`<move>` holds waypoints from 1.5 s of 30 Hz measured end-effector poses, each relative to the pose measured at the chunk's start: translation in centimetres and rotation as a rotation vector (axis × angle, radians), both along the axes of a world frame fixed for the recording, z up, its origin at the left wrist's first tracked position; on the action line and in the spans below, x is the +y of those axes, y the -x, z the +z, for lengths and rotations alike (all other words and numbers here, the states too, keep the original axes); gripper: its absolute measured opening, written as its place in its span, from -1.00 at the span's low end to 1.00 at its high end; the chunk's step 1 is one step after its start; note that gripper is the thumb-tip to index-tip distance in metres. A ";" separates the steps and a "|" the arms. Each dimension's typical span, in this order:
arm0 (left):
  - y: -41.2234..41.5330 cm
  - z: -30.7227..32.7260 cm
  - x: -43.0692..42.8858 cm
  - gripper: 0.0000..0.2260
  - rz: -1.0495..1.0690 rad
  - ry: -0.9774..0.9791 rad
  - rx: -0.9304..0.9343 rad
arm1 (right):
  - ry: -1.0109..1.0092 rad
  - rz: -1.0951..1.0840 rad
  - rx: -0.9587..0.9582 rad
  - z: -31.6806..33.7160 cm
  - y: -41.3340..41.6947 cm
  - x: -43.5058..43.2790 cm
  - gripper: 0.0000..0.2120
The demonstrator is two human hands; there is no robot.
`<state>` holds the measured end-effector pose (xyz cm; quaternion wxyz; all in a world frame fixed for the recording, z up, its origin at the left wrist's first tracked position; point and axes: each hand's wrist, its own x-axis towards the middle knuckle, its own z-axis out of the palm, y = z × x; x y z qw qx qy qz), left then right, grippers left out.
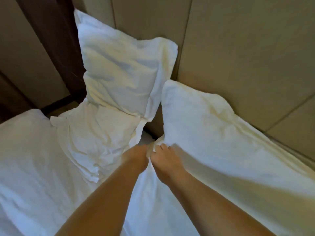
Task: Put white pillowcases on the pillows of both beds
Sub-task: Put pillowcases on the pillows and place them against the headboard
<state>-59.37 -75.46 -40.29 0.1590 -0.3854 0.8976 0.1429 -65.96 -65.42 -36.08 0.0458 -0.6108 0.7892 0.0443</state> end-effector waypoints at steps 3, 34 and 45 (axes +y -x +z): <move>2.9 6.3 3.0 -0.85 -0.079 0.085 0.145 | 0.088 -0.016 0.051 5.3 0.9 3.8 -0.60; 15.1 16.3 14.7 -0.74 -0.483 0.348 0.110 | 0.264 -0.477 0.063 9.2 12.7 22.8 -0.62; 15.7 27.4 14.5 -0.83 -0.232 0.314 0.640 | 0.613 -0.458 0.352 23.7 14.6 21.6 -0.91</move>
